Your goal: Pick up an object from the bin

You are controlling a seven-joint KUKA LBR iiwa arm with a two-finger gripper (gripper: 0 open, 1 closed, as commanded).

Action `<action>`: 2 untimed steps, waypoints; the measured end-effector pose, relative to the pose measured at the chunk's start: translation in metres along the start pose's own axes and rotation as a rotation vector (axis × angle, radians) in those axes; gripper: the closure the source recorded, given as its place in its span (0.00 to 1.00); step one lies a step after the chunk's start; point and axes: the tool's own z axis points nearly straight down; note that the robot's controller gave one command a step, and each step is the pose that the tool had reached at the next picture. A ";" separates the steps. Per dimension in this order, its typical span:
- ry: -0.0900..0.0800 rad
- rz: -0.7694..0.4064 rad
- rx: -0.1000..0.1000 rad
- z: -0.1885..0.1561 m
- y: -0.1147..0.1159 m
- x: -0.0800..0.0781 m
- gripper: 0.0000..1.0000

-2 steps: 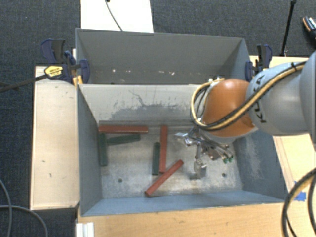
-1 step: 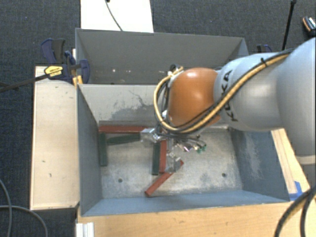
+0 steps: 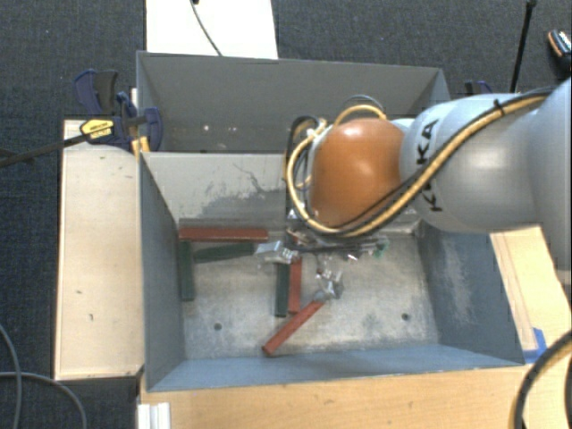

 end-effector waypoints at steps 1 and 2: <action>0.006 -0.296 -0.006 0.030 0.003 0.000 0.00; 0.005 -0.290 -0.006 0.029 0.003 -0.001 0.00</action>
Offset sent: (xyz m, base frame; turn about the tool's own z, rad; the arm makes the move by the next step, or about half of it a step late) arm -0.0022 0.0019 -0.0305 -0.2980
